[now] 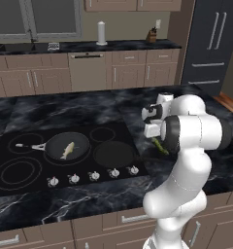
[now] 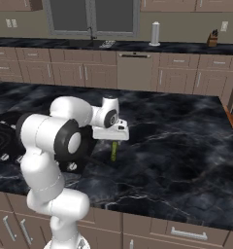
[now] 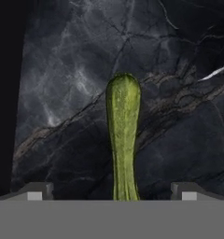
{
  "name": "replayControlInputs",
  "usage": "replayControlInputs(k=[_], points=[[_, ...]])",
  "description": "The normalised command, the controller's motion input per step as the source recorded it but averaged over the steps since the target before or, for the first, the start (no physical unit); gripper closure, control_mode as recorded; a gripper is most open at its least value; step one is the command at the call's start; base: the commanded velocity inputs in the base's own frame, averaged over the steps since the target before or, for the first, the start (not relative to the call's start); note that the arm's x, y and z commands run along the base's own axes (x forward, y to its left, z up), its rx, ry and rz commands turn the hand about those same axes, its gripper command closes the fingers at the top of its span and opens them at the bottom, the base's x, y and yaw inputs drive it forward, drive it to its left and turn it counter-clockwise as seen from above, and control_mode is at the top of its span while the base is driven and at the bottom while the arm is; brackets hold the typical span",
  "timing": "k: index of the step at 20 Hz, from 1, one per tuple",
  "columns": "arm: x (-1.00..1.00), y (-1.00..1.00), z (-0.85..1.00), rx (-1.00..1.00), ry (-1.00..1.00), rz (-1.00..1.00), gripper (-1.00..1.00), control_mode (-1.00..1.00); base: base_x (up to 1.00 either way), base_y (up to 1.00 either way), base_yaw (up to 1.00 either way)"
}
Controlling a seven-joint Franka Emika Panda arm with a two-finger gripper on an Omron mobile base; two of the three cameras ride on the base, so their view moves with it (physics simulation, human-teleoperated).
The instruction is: Place both pans onto different burners. Then place the squash and the fish on different pans.
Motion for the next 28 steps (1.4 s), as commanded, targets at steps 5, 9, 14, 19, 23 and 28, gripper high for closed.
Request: replayControlInputs(k=[5, 9, 14, 19, 23, 28], points=[[0.33, 0.00, -0.24, 0.00, 0.00, 0.00, -1.00, -1.00, 0.00, 0.00, 0.00], [0.13, -0.09, -0.32, 0.00, 0.00, 0.00, -1.00, -1.00, 0.00, 0.00, 0.00], [0.03, -0.13, -0.27, 0.00, 0.00, 0.00, -1.00, -1.00, 0.00, 0.00, 0.00], [0.01, -0.03, -0.23, 0.00, 0.01, 0.00, -1.00, -1.00, 0.00, 0.00, 0.00], [0.05, 0.00, -0.25, 0.00, 0.04, 0.00, -1.00, -1.00, 0.00, 0.00, 0.00], [0.12, 0.00, -0.19, 0.00, 0.04, 0.00, -1.00, -1.00, 0.00, 0.00, 0.00]])
